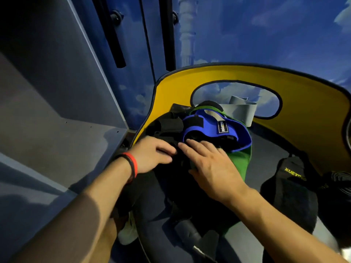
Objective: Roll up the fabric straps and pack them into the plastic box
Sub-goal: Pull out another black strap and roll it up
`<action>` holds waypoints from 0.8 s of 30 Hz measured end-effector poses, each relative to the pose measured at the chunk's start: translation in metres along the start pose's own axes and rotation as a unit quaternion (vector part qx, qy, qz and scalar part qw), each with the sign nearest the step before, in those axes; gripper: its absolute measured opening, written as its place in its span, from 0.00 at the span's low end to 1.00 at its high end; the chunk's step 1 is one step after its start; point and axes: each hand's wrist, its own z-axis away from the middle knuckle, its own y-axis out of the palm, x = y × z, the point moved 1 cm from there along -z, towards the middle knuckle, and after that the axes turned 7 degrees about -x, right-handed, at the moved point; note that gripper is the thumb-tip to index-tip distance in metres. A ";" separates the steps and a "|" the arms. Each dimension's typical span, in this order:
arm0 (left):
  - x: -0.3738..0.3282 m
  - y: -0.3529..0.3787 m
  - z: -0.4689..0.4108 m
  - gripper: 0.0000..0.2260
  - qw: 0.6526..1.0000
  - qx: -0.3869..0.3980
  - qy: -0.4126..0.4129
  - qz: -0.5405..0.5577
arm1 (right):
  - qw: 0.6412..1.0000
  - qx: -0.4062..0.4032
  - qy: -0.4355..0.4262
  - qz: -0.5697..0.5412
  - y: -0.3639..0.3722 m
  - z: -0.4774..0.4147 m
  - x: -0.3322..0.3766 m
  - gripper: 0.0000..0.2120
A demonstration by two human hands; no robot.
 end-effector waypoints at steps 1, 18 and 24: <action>0.001 -0.009 0.001 0.08 0.999 -0.029 -0.008 0.012 | 1.000 -0.004 0.007 0.014 0.001 -0.001 -0.003 0.35; 0.053 -0.047 0.020 0.42 0.963 -0.054 -0.236 -0.117 | 0.983 -0.042 0.181 -0.009 -0.022 0.011 0.002 0.11; 0.046 -0.032 0.029 0.36 0.951 -0.073 -0.199 -0.223 | 0.979 -0.044 0.196 -0.044 -0.031 0.017 0.002 0.10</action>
